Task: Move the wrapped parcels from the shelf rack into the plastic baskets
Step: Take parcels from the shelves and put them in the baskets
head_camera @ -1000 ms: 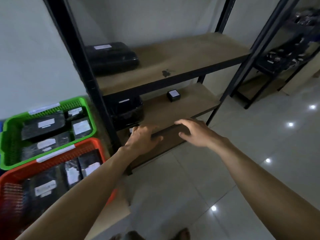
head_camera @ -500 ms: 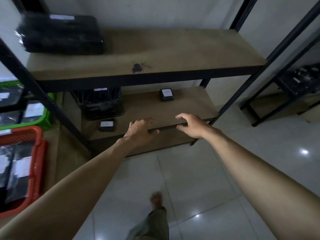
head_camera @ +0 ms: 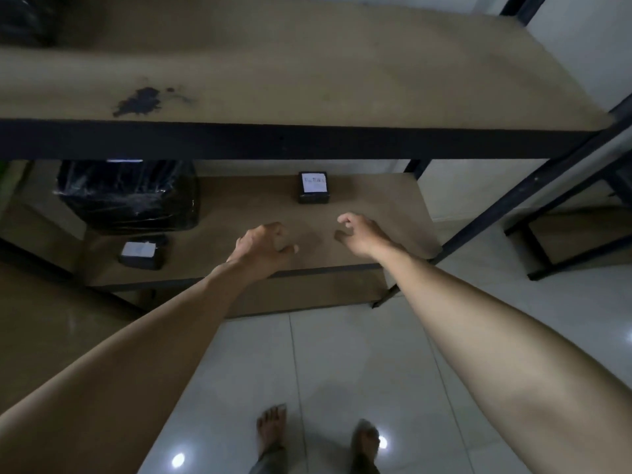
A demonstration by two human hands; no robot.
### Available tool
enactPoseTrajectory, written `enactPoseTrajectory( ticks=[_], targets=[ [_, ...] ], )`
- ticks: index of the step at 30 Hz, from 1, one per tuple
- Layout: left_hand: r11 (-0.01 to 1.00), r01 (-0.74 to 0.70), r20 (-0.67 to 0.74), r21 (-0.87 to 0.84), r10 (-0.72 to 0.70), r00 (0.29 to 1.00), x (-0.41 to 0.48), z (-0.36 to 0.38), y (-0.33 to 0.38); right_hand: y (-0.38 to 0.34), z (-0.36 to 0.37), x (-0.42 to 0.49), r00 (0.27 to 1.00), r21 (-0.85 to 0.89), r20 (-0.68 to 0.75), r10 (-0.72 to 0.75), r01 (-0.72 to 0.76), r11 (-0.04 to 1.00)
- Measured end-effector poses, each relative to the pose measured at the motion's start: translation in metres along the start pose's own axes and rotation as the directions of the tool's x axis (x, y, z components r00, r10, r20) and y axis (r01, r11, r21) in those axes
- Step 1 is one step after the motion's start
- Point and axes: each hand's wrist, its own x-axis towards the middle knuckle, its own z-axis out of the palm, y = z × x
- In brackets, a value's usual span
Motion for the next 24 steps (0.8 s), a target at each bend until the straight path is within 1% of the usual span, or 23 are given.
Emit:
enactPoseTrajectory(
  ticks=[3, 5, 7, 10, 14, 16, 18, 20, 22, 24],
  targets=[
    [0.999, -0.009, -0.086, 0.049, 0.013, 0.996, 0.038, 0.02, -0.003, 0.014, 0.009, 0.056, 0.995, 0.05, -0.086, -0.058, 0.063, 0.997],
    [0.999, -0.036, -0.151, 0.02, 0.039, 0.988, 0.059, 0.031, 0.0, 0.02, 0.015, 0.088, 0.987, 0.104, -0.125, -0.103, 0.117, 0.988],
    [0.998, -0.062, -0.194, 0.025, 0.066, 0.979, 0.077, 0.043, 0.007, 0.024, 0.018, 0.118, 0.976, 0.125, -0.154, -0.156, 0.175, 0.977],
    [0.998, -0.059, -0.198, -0.006, 0.057, 0.978, 0.113, 0.062, 0.014, 0.034, 0.019, 0.159, 0.962, 0.115, -0.199, -0.185, 0.211, 0.971],
    [1.0, -0.03, -0.19, -0.004, 0.028, 0.981, 0.155, 0.079, 0.024, 0.047, 0.023, 0.201, 0.957, 0.069, -0.166, -0.239, 0.253, 0.965],
    [0.999, -0.012, -0.197, -0.047, 0.002, 0.98, 0.17, 0.084, 0.03, 0.05, 0.025, 0.218, 0.953, 0.061, -0.127, -0.276, 0.285, 0.956],
    [0.999, -0.026, -0.224, -0.035, 0.017, 0.975, 0.184, 0.089, 0.029, 0.054, 0.029, 0.23, 0.951, 0.058, -0.074, -0.301, 0.306, 0.95],
    [0.999, 0.006, -0.185, -0.039, -0.013, 0.983, 0.194, 0.094, 0.023, 0.059, 0.03, 0.233, 0.951, 0.078, -0.04, -0.307, 0.309, 0.948],
    [0.998, 0.04, -0.166, -0.04, -0.046, 0.985, 0.194, 0.099, 0.021, 0.061, 0.03, 0.236, 0.951, 0.1, -0.048, -0.306, 0.309, 0.946],
    [0.997, 0.051, -0.196, -0.057, -0.061, 0.979, 0.19, 0.105, 0.022, 0.063, 0.029, 0.239, 0.949, 0.088, -0.049, -0.311, 0.314, 0.945]
  ],
)
